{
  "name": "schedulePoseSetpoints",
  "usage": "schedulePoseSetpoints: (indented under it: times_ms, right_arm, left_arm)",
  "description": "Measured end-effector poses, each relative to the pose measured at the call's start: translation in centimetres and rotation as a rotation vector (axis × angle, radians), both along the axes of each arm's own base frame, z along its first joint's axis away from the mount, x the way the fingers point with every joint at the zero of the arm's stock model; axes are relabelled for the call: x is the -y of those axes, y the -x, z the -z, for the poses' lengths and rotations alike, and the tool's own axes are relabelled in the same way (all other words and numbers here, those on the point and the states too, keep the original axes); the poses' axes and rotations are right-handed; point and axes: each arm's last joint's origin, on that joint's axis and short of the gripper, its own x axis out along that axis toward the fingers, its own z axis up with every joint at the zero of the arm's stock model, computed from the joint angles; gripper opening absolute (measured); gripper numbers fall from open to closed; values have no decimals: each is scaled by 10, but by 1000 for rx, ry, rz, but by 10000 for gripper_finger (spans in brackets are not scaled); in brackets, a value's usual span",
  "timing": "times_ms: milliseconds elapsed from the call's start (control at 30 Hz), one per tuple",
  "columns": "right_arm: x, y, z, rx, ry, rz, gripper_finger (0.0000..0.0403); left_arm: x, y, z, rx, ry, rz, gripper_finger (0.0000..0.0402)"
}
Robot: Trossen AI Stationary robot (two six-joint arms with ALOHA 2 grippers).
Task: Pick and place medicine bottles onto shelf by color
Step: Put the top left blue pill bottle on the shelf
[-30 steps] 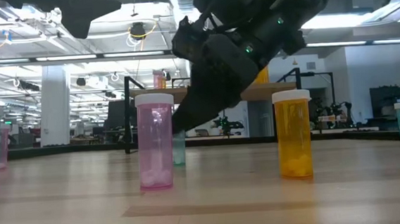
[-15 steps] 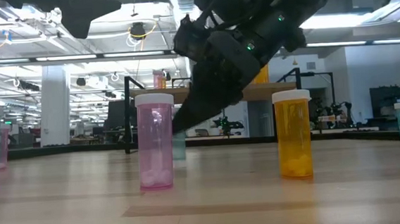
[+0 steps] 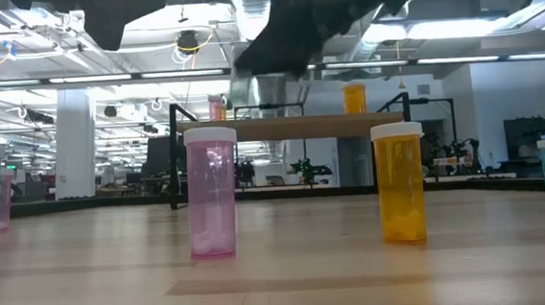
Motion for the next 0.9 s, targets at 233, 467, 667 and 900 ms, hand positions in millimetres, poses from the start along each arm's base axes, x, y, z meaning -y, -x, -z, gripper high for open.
schedulePoseSetpoints:
  times_ms: [233, 467, 667, 900]
  right_arm:
    - [50, 26, -57, 168, 9, 89, 128]
    - [83, 40, -71, 206, -9, 119, 128]
    - [102, 43, -71, 211, -8, 166, 129]
    - [120, 39, -92, 274, -8, 191, 130]
  left_arm:
    - [0, 0, 0, 4, 0, -1, 255]
    - [-1, 0, 0, 5, -5, -24, 255]
    - [-1, 0, 0, 5, -9, -28, 255]
    - [-1, 0, 0, 5, -9, -32, 255]
